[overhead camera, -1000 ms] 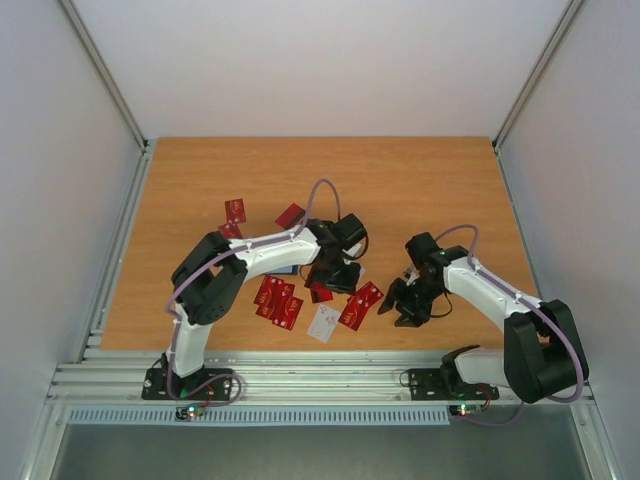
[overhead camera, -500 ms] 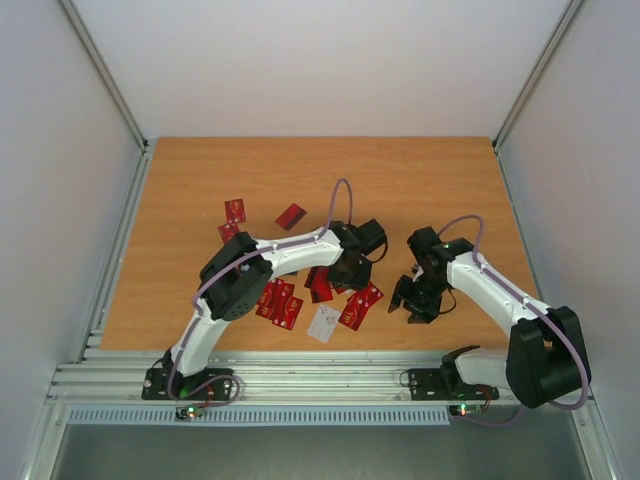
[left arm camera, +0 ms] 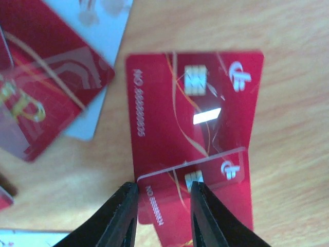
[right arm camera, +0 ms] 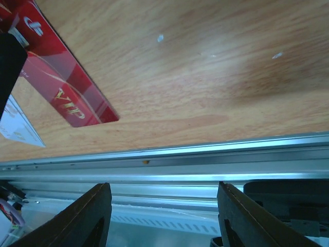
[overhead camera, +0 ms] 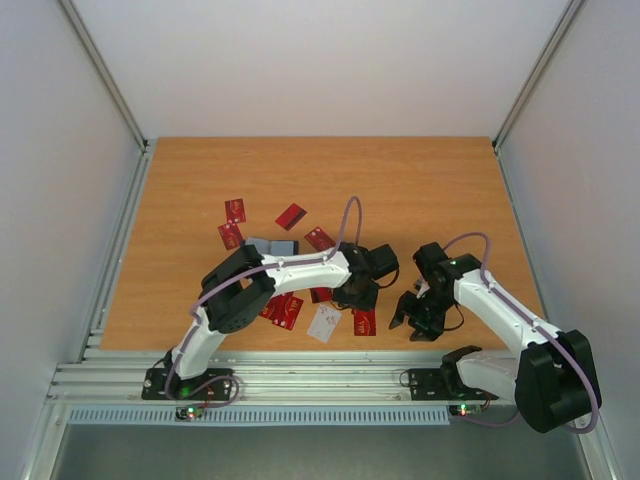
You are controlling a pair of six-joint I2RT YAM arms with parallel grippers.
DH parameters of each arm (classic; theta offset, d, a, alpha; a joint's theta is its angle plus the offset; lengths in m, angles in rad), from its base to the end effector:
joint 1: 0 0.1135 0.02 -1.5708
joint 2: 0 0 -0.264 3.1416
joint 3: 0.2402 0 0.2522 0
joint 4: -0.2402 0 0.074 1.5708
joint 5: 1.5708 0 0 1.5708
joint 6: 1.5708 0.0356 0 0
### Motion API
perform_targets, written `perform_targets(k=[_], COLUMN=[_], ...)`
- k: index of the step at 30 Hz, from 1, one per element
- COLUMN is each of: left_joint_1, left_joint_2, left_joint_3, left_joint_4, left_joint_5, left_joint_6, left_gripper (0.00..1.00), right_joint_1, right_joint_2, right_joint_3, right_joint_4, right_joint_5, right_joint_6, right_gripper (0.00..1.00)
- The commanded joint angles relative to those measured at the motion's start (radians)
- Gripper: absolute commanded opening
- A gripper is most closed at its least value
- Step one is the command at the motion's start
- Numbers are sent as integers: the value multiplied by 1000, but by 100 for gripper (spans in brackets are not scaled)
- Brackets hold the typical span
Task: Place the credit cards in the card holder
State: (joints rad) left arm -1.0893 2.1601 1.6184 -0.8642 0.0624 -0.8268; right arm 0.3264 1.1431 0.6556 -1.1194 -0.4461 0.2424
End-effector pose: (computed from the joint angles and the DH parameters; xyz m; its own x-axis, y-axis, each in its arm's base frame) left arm 0.1951 -0.3782 0.1500 -0.9637 0.2587 -0.0659 0.2662 0.9501 -0.1624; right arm 0.1383 0.0630 0.1859 -0.9848 -0.1047 0.1385 -0.0393 0.9113 0.4099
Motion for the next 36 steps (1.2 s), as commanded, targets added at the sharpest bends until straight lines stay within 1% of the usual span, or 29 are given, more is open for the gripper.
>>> perform_targets(k=[1,5,10,14,16,21,24,30,36], left_joint_1=[-34,-51,-62,-63,-61,-60,-58,-49,-41], left_joint_2=[14,-2,-16,-66,-73,-24,21,110,145], left_joint_3=[-103,-123,-121,-107,-73,66,134,210,205], left_joint_4=[6,24,31,2,-27,-146,-196,-227,-208], left_joint_5=[30,41,39,-36,-81,-208,-244,-246,-216], left_joint_6=[-89,-106,-87,-66,-62,-82,-97,-93,-81], left_gripper=[31,31,31,31,31,32,36,41,43], right_joint_1=[0,0,0,0,0,0,0,-1,-1], right_joint_2=[-5,1,0,-9,-31,-60,-67,-70,-103], right_joint_3=[-26,-58,-92,-89,-77,-19,-6,2,-24], right_joint_4=[8,54,76,76,74,10,2,-2,-19], right_joint_5=[-73,-131,-134,-117,-110,-12,15,29,43], right_joint_6=[-19,-26,-27,-32,-30,-29,-21,7,43], right_gripper=[58,58,57,57,57,57,57,57,57])
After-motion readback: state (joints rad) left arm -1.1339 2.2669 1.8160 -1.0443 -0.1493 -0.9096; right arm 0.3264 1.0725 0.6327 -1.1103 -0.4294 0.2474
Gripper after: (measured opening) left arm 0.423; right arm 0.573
